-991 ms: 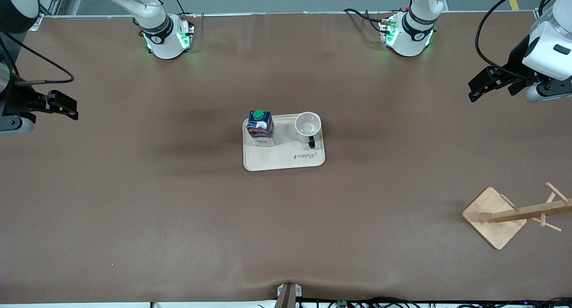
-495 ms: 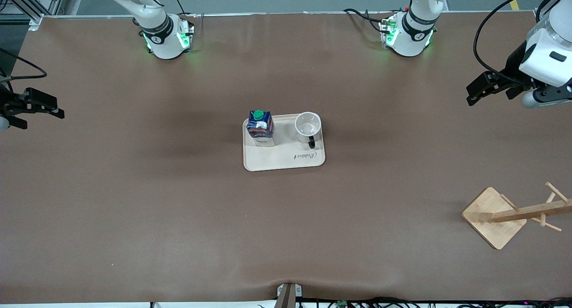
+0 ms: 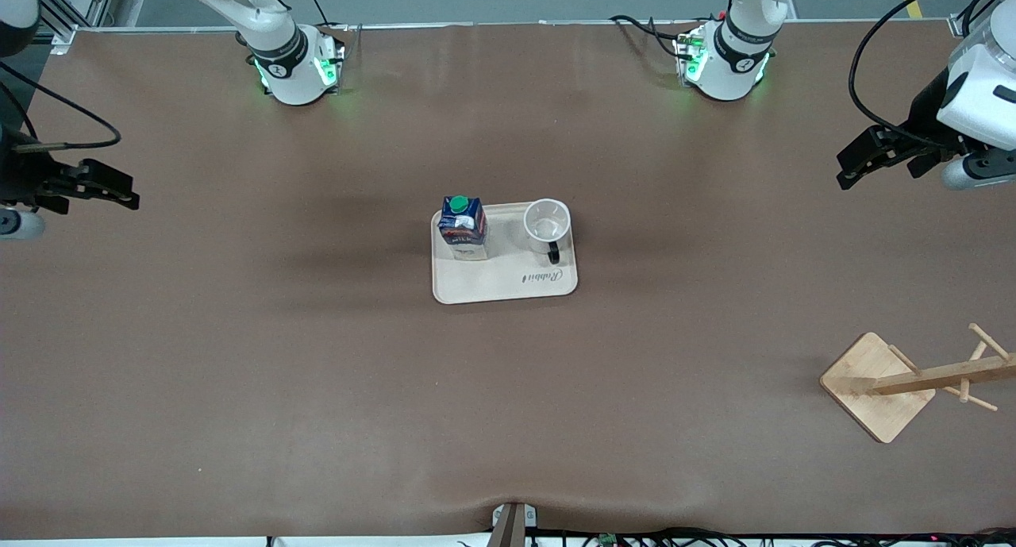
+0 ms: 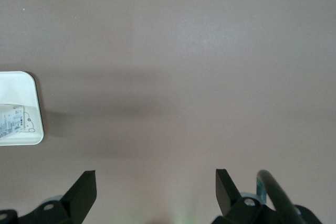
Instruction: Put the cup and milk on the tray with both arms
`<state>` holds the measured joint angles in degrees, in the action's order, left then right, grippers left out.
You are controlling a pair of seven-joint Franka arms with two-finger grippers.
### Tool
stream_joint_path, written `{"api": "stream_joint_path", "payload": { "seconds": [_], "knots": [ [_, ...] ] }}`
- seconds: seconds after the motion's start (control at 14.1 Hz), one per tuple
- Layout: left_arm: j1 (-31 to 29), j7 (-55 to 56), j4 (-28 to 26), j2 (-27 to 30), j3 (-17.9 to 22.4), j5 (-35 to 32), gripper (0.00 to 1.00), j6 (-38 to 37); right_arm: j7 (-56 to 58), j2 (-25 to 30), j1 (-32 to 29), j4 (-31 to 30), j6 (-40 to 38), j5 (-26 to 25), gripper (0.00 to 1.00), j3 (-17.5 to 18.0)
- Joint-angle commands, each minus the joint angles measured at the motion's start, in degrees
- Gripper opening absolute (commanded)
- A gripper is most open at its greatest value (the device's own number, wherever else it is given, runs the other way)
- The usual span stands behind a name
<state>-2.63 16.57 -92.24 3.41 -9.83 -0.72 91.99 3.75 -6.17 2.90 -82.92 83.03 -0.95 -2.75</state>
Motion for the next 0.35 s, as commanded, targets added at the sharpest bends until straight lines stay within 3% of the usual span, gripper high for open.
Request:
{"api": "stream_joint_path", "payload": {
  "seconds": [0.0, 0.28],
  "knots": [
    [-0.4, -0.6, 1.5, -0.7, -0.2, -0.1, 1.0, -1.0, -0.4, 0.9, 0.1, 0.1, -0.9, -1.1, 1.0, 0.0],
    [-0.4, -0.7, 1.5, -0.7, -0.1, -0.1, 1.0, -1.0, -0.4, 0.6, -0.1, 0.2, -0.6, -0.5, 1.0, 0.0]
  ]
}}
